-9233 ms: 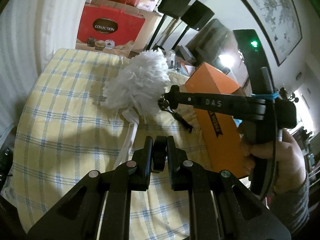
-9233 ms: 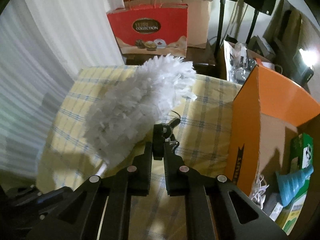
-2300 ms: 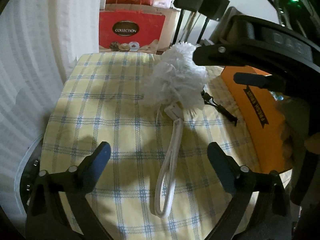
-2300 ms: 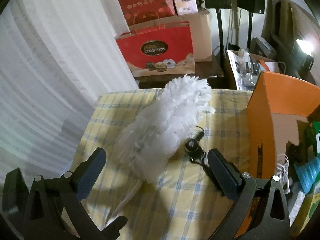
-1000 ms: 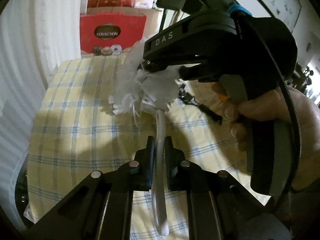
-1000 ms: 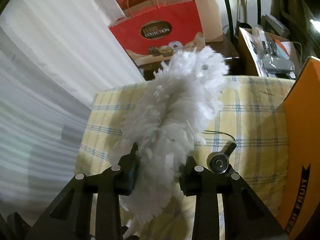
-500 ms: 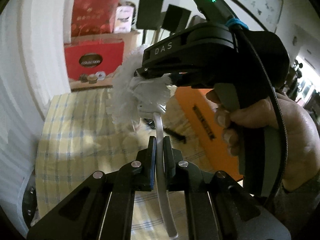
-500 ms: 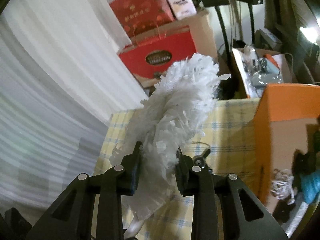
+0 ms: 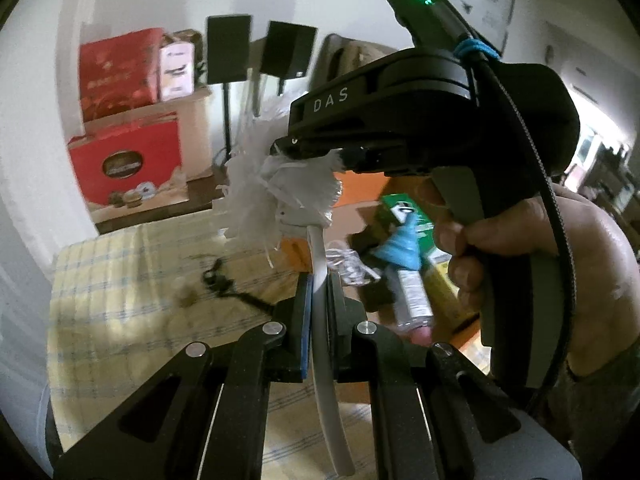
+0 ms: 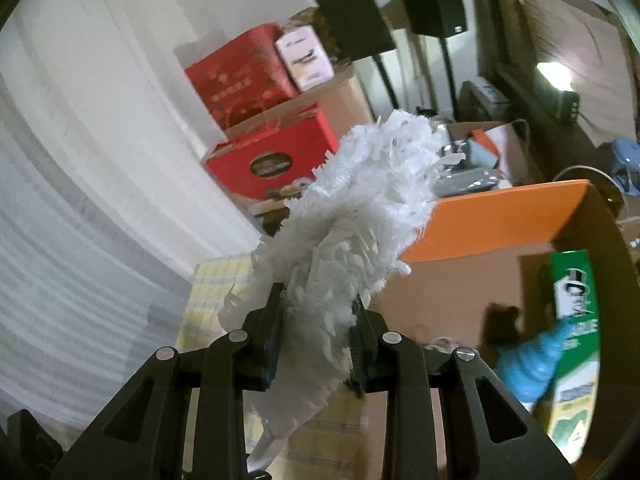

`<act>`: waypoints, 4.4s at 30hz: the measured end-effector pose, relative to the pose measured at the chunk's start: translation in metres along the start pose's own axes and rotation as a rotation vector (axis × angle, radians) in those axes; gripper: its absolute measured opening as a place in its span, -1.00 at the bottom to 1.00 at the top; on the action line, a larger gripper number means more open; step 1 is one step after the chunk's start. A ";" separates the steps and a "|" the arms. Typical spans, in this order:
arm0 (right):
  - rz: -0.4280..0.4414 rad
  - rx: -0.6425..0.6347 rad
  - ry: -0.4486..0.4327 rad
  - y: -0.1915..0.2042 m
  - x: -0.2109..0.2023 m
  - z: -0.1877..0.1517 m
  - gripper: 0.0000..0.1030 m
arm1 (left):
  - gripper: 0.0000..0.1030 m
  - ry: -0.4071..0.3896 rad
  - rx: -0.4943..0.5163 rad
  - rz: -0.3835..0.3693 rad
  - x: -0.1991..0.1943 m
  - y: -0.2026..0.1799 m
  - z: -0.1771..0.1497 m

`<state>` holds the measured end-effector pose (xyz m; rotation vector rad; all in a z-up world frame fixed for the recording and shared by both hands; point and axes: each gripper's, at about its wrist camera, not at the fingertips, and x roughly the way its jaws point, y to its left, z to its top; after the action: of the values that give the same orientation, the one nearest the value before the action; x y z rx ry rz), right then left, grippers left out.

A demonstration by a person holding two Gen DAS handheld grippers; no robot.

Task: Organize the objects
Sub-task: 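Lift the white duster and carry it toward the orange box with the left gripper, then lower the duster into the orange box and open the left gripper, then withdraw the left gripper from the box toward the white cap on the table, then grasp the white cap with the left gripper while the right gripper grasps the black clip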

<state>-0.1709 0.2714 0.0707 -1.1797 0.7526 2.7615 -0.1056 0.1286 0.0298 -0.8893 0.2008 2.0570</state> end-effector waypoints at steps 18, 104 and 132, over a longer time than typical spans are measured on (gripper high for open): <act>-0.074 0.141 -0.038 -0.116 -0.043 -0.007 -0.55 | -0.88 0.093 0.093 -0.055 0.085 -0.070 0.009; -0.103 -0.314 -0.079 0.049 -0.044 -0.079 1.00 | 1.00 -0.025 -0.219 0.241 -0.052 0.122 -0.012; 0.051 -0.204 0.023 0.057 0.025 -0.021 0.75 | 0.81 0.071 -0.195 0.189 0.071 0.152 -0.038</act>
<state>-0.1872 0.2083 0.0647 -1.2435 0.5185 2.9297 -0.2292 0.0646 -0.0712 -1.0995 0.1271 2.2498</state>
